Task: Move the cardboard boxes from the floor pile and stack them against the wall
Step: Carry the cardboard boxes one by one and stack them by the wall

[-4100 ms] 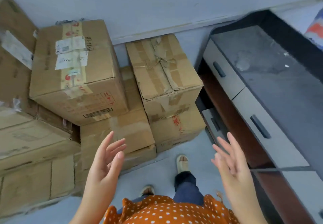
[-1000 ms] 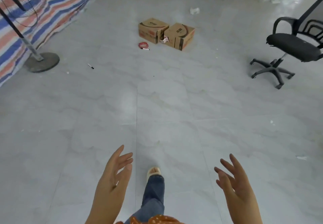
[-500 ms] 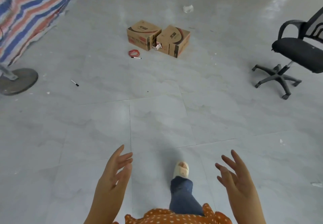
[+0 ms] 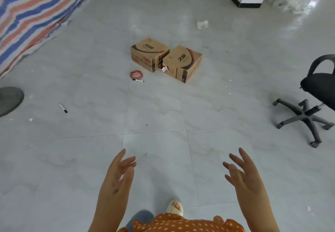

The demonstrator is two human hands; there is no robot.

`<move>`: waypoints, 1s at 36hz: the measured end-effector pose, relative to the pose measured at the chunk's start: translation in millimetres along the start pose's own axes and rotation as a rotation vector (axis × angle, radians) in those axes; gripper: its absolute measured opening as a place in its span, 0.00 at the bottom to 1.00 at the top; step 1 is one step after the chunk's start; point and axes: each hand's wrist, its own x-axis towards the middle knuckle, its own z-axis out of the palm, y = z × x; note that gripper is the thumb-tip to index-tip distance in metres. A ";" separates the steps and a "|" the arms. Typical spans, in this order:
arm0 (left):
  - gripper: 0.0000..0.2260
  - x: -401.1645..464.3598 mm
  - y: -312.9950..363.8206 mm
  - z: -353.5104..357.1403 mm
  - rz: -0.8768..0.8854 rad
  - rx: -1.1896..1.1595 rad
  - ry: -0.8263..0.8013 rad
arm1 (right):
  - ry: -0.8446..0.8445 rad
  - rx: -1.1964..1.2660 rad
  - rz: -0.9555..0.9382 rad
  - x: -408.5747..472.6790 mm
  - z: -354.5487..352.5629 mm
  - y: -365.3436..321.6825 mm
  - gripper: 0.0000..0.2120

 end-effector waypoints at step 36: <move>0.13 679.6 111.9 161.1 -0.109 0.167 -0.096 | -0.029 -0.091 0.215 646.9 190.4 -164.4 0.29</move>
